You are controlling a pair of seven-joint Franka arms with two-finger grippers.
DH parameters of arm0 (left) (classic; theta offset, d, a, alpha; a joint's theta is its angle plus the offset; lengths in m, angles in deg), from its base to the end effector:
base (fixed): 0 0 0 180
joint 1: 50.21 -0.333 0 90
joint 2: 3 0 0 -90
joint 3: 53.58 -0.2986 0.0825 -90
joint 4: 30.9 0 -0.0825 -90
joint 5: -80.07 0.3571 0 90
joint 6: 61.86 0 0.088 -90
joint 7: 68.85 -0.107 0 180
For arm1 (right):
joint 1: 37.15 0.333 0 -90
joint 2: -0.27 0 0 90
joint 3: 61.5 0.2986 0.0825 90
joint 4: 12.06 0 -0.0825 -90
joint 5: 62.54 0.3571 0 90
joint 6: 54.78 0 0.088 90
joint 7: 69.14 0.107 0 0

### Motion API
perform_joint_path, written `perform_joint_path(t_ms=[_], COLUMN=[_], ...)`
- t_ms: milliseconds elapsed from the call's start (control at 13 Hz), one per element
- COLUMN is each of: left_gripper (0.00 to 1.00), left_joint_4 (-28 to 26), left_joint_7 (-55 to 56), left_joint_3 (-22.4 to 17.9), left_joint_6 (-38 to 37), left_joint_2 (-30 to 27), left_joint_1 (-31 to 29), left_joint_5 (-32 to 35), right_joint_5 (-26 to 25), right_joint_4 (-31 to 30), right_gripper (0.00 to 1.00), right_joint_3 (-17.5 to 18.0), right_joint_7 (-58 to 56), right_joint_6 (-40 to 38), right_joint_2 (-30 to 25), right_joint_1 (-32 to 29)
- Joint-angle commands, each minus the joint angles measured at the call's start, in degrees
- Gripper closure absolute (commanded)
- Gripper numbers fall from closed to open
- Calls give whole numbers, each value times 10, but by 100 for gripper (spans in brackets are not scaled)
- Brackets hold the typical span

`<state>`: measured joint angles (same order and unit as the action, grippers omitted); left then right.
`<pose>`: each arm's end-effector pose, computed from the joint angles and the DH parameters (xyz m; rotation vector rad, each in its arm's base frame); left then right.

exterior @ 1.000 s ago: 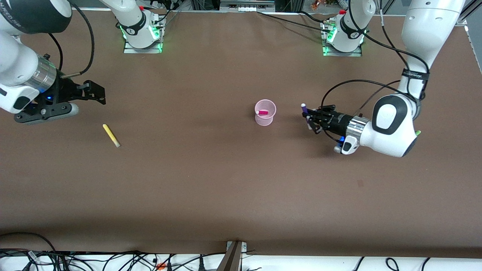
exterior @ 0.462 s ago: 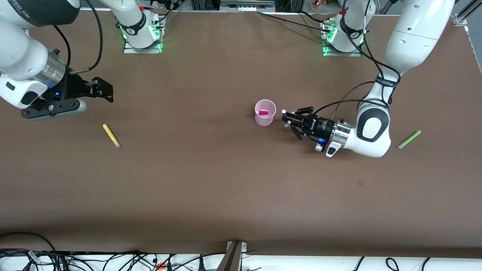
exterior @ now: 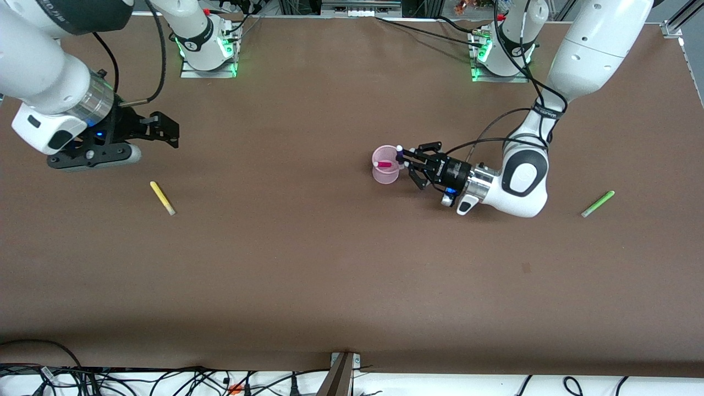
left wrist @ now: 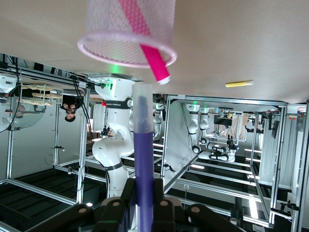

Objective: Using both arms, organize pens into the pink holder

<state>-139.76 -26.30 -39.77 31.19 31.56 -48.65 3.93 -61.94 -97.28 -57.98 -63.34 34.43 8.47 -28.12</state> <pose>0.5142 -0.2364 0.2269 1.5098 1.1040 -1.5065 0.5522 0.1217 0.5648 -3.1267 -0.1835 0.1180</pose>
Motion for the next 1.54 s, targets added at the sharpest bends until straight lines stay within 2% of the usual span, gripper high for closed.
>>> perform_joint_path(t_ms=[0,308,538,692,769,846,923,1231,1308,1462], left_gripper=[100,100,100,100,79,37,0,0,0,0], left_joint_4=[-51,-70,-68,-66,-65,-65,-64,-59,-56,-16], left_joint_7=[-18,-82,-88,-88,-88,-88,-88,-71,-56,39], left_joint_3=[24,32,32,32,32,32,32,32,30,27], left_joint_6=[51,82,96,107,115,117,117,108,104,100], left_joint_2=[-37,-14,-2,10,12,15,14,-27,-48,-91], left_joint_1=[0,6,8,17,24,26,25,4,-1,-10], left_joint_5=[-20,-22,-22,-34,-39,-39,-39,-19,8,102], right_joint_5=[0,2,0,-2,-2,0,-2,-2,-2,-4], right_joint_4=[1,3,3,4,6,9,18,30,29,28], right_gripper=[0,0,0,0,0,0,0,0,0,0], right_joint_3=[-28,-60,-64,-88,-101,-109,-108,-109,-119,-122], right_joint_7=[-10,-22,-17,-23,-24,-19,-16,-8,-18,-19], right_joint_6=[-8,-23,-33,-49,-49,-49,-48,-48,-49,-60], right_joint_2=[9,2,-8,-20,-20,-20,-20,-12,-11,-10], right_joint_1=[-3,-3,-3,-3,-3,-3,-3,-4,-5,-4])
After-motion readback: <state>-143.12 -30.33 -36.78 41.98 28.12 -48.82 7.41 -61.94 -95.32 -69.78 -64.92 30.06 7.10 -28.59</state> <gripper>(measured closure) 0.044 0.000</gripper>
